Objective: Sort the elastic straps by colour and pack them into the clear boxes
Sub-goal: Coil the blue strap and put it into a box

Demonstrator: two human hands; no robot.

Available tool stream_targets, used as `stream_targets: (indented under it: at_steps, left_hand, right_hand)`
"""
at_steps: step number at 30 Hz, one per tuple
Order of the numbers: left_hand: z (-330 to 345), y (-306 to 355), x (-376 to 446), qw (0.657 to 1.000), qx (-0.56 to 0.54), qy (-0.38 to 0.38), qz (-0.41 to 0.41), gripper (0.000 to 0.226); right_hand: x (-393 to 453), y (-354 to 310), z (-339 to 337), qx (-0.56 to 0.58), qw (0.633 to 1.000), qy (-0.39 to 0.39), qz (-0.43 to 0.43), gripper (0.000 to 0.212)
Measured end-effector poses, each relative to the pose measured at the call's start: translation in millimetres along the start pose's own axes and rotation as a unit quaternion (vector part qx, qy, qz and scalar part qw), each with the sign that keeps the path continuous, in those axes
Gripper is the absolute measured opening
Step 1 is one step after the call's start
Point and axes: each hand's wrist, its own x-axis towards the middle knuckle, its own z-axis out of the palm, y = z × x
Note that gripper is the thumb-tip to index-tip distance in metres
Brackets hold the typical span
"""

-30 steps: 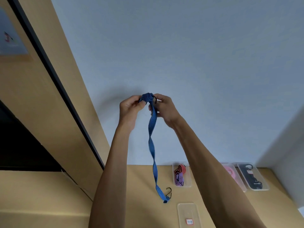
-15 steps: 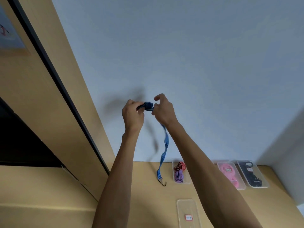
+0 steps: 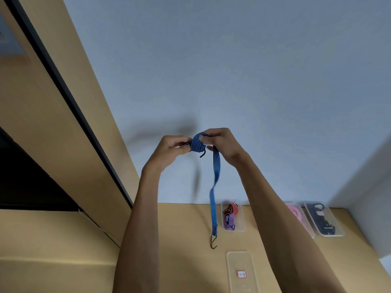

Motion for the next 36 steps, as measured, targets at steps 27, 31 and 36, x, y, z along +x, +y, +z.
stream_targets:
  at_steps: [27,31,36]
  left_hand:
    - [26,20,20,0.964,-0.071,0.248,0.070,0.026]
    - [22,21,25,0.966,-0.102,0.236,-0.011,0.017]
    - [23,26,27,0.980,-0.138,0.126,-0.066,0.035]
  right_hand:
    - [5,-5,21,0.034,0.986,0.124,-0.108,0.020]
    - [4,-6,20,0.017,0.981,0.120,-0.149,0.021]
    - [6,-10,21,0.015,0.973,0.152,-0.175,0.025]
